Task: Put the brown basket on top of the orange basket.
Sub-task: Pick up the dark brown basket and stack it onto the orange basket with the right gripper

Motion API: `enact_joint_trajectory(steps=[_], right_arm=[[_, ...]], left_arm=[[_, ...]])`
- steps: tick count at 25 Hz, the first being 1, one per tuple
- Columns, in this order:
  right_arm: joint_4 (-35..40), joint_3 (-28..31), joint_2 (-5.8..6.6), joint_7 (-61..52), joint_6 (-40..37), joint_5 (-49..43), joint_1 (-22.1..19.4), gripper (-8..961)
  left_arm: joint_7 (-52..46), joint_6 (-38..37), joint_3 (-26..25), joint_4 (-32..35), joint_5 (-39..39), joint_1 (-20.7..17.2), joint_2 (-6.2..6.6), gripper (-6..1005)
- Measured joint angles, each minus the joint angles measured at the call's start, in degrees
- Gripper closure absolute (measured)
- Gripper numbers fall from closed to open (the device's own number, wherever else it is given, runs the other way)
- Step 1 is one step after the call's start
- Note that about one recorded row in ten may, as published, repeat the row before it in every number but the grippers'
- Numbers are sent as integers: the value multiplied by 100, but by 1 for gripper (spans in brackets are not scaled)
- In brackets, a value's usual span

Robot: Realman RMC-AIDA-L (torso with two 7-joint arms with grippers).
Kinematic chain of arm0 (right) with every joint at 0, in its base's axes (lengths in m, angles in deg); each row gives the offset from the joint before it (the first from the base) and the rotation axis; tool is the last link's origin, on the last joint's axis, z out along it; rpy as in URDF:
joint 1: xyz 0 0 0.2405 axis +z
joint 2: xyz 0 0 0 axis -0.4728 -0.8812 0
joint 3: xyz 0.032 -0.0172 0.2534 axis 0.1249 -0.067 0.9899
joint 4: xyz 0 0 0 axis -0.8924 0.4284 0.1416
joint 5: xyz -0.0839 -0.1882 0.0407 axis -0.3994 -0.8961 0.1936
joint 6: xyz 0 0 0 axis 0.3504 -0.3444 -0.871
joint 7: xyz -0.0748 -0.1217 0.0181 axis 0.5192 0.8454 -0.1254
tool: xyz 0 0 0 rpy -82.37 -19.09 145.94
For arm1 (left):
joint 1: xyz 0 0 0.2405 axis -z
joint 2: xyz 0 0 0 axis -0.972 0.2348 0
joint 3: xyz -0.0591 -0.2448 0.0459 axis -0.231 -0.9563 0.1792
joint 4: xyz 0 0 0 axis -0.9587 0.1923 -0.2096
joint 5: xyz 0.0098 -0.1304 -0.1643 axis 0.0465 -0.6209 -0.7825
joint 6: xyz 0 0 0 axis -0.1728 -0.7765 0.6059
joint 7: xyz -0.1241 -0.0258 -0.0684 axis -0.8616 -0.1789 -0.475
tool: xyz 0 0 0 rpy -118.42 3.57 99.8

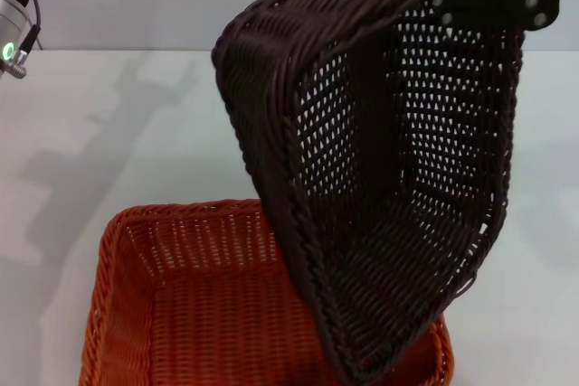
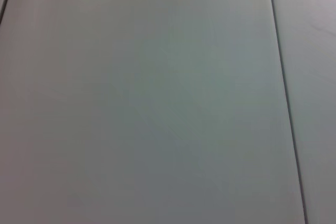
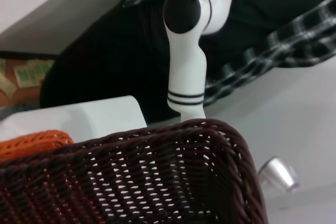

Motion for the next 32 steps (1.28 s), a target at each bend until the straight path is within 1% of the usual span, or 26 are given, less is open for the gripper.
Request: enact_joint_trajectory(steps=[5,8,12,18,27,32], right_arm=[[50,-266,2,3,7,156,15,785],[167,-530,-27,8,2,230,-21,786],[202,-707,-33,9,11,235,-26,786],[52,-973,-20,-25,36,151,43,785],[20,-944,-26,-44,24,88,45,785],[-89,-855,-43,-46,-1,-114,88,786]], left_arm=[[21,1,-14,-92,-114,27,20,176],[48,0,-43,-93,-115,27,25,176],[122,5,-72,-99,-118,28,26,176],[171,160,-79,-102,-141,114,26,176],[280,234,-76,-165,-141,218,38,177],[287,249,-75,-165,-141,236,38,177]])
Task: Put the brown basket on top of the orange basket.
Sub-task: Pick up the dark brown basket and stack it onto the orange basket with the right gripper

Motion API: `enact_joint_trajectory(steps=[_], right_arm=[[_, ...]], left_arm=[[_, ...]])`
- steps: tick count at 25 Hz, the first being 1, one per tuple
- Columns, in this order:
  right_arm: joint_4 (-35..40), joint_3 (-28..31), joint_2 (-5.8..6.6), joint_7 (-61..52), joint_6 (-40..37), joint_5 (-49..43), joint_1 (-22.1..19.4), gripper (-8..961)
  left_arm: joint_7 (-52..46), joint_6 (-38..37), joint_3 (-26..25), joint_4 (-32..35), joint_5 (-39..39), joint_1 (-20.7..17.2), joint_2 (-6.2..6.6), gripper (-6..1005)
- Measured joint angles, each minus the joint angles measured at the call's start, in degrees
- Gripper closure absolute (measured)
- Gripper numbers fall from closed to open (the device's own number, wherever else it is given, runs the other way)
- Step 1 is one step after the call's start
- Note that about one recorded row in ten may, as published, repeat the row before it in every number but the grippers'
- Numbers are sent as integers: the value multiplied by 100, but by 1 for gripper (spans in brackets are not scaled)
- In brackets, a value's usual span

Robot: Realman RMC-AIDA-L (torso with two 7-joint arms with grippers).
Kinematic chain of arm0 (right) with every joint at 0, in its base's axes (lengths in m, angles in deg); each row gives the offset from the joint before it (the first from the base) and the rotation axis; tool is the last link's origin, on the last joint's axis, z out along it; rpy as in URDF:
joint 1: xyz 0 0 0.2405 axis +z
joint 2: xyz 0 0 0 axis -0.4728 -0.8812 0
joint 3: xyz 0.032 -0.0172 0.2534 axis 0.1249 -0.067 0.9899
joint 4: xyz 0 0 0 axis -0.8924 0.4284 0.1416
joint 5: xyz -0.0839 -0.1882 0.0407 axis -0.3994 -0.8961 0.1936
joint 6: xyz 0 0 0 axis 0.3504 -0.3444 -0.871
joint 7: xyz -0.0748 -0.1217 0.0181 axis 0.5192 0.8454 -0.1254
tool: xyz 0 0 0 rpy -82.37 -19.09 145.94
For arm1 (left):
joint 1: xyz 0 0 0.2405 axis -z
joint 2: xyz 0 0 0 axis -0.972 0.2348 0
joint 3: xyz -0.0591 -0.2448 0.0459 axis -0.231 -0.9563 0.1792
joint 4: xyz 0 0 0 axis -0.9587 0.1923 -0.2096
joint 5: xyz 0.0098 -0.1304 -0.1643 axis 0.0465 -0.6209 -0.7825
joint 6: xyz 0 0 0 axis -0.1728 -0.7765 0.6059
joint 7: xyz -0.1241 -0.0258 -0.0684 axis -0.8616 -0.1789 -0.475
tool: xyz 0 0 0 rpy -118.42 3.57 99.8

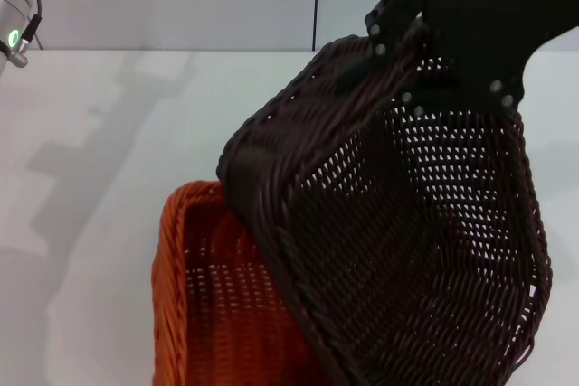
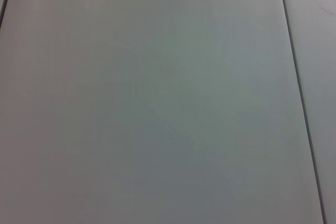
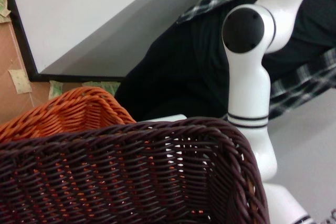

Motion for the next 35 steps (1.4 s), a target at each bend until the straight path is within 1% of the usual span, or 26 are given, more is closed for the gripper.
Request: enact_joint_trajectory(steps=[1,2,3,4,5,6,7,10,20,21,23,24,25,26,29,33,35], right_arm=[[-109,126,-47,6,-8,-133,51,786],[-109,126,-47,6,-8,-133,51,786],[-158,223,-77,18,-9,-211,74,786],[-197,392,-139,32,-19,-366,101,786],[-197,392,-139,32,-19,-366,101,786],[-203,531,-209,46,-36,-550,114,786],[-203,531,-209,46,-36,-550,114,786],[-204,656,-276,91,-32,-739,121,786],[-41,1009,-314,139,-99,-846,5,785],[79,1107,-344,170,-94,-839,-61,785],[147,1148,-362,186,-89,-828,-91,785],[270,1196,-396,202,-75,-802,-124,785],[270,1196,-396,202,-75,-802,-124,785],[379,1221,-430,205,-56,-794,-141,785],[482,1253,-459,214,-52,-735,-158,785],[517,1334,-462,293,-47,-532,-183,786],[618,1371,-390,357,-22,-287,-203,786]], left_arm=[[1,2,0,0,2,1,0,177],[1,2,0,0,2,1,0,177],[1,3,0,-1,3,2,-1,177],[2,3,0,-4,5,2,-3,177],[1,3,0,-8,6,2,-3,177],[1,3,0,-10,7,2,-4,177],[-2,3,0,-12,7,2,-4,177],[-23,3,0,-15,7,2,-2,177],[-8,56,0,-16,4,15,7,177],[-8,64,0,-16,4,16,8,177],[-7,75,0,-16,4,18,9,177],[-7,84,0,-16,4,23,9,177],[-7,84,0,-16,4,23,9,177],[-7,84,0,-16,4,23,9,177],[-7,89,0,-16,4,25,9,177],[-11,91,0,-16,5,3,9,177],[-28,78,0,-16,3,-21,6,177]])
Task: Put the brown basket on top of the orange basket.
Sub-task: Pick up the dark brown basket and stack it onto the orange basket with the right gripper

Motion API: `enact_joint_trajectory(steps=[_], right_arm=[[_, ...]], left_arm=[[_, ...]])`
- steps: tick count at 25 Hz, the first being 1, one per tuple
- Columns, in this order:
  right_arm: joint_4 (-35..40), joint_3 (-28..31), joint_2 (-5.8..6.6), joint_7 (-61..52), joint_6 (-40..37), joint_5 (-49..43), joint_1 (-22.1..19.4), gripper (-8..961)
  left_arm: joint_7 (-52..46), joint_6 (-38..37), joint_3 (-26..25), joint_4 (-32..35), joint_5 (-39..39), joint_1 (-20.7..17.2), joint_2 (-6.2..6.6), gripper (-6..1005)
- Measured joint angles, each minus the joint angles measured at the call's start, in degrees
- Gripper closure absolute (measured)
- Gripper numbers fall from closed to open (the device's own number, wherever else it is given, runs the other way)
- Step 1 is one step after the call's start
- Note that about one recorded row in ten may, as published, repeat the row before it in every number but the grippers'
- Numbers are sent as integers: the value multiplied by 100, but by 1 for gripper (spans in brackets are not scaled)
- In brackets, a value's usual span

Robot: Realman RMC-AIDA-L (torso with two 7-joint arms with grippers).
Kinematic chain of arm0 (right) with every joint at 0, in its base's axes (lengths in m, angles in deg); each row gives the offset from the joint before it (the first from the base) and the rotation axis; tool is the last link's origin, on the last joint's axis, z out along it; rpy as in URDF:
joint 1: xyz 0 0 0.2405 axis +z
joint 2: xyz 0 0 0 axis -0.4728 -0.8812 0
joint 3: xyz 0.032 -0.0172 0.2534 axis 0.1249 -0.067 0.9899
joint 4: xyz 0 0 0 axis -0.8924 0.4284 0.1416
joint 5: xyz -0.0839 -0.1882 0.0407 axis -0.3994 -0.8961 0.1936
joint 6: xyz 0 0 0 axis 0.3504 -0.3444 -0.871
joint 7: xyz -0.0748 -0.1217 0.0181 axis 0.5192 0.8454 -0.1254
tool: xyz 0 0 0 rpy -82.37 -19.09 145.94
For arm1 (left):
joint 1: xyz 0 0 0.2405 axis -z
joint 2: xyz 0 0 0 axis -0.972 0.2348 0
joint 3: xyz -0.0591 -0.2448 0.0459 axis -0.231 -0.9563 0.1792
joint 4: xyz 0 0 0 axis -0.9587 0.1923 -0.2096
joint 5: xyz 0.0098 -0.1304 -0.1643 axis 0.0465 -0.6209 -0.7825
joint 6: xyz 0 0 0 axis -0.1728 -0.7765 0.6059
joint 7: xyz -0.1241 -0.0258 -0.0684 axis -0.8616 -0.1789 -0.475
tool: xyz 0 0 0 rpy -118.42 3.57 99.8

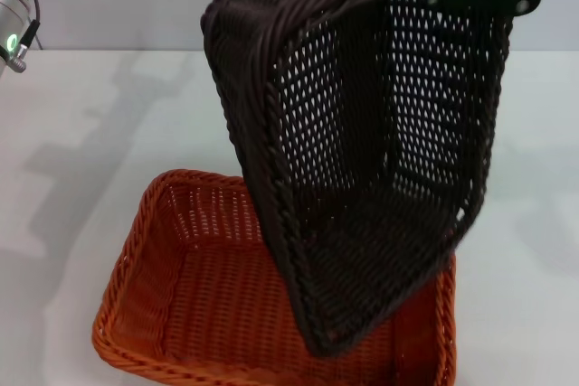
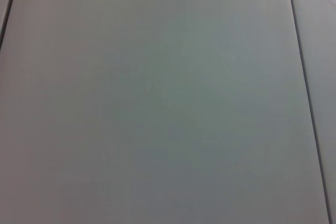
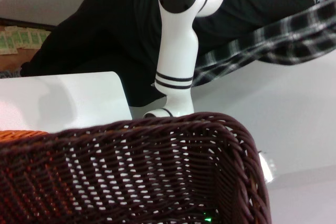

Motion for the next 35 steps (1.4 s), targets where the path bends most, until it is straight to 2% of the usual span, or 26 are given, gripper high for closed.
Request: enact_joint_trajectory(steps=[8,10,15,29,35], right_arm=[[275,-77,29,129,29,116,-60,788],[585,-320,137,138,43,359,-178,789],[1043,-512,228,139,57,644,-334,788],[1889,-560,244,147,61,940,-667,783],[2224,-356,237,105,60,1098,-884,781]], left_arm=[[-14,0,0,0,-8,-23,-6,178],[-12,8,-5,0,-8,-18,-5,178],[-11,11,-75,0,-7,-18,-4,178],[4,38,-141,-55,-7,-33,-6,178],[4,69,-141,-59,-7,-31,-4,178]])
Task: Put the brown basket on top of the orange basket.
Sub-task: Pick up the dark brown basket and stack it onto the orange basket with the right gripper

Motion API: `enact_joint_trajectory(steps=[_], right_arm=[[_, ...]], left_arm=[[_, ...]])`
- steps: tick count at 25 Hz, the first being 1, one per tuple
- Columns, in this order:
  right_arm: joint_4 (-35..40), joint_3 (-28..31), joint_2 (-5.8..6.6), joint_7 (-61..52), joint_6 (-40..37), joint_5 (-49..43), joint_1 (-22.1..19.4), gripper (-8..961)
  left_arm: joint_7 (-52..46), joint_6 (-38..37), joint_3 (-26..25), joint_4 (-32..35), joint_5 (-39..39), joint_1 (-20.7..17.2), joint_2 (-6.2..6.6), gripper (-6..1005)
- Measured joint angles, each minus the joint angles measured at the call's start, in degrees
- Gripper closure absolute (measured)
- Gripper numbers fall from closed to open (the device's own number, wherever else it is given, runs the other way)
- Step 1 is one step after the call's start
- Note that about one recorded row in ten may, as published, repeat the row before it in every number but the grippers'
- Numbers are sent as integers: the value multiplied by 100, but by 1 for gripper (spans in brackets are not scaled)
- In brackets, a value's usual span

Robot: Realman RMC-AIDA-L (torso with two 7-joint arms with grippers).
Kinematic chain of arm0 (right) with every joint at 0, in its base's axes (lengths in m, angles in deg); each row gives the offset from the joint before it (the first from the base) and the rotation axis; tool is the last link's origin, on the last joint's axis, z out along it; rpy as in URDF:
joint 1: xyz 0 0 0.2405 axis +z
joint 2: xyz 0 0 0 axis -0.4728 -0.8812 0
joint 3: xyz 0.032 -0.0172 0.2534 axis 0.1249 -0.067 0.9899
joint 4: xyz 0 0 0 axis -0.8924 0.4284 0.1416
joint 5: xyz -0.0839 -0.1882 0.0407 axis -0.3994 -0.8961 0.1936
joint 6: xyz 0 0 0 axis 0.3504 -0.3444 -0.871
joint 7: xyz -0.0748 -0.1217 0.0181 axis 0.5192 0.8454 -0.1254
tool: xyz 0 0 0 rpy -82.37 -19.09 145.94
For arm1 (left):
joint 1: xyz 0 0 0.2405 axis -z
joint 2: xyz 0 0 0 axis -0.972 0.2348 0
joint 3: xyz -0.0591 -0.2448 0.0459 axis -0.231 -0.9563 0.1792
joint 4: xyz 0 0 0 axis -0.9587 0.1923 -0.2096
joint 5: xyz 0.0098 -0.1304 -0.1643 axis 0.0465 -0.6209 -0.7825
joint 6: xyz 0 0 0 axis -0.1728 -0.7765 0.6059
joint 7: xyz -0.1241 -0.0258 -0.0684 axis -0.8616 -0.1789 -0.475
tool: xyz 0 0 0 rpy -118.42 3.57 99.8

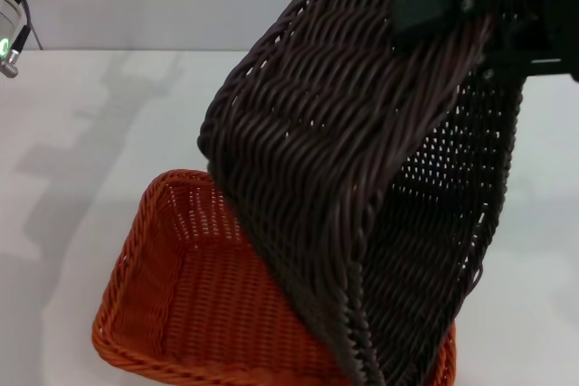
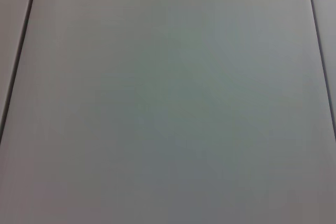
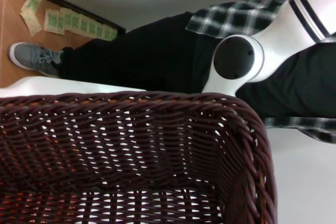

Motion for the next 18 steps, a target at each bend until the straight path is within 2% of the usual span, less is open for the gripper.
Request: enact_joint_trajectory(steps=[7,12,18], right_arm=[[-41,104,12,-7,-3,45,-63,779],[-116,65,71,-7,-5,36,-95,777],[-32,-15,67,-7,-6,-34,-315,776]], left_arm=[[7,140,0,-20,0,59,-4,178],[35,250,-6,-33,0,123,-3,178],[99,402,-112,-37,0,192,14,179]])
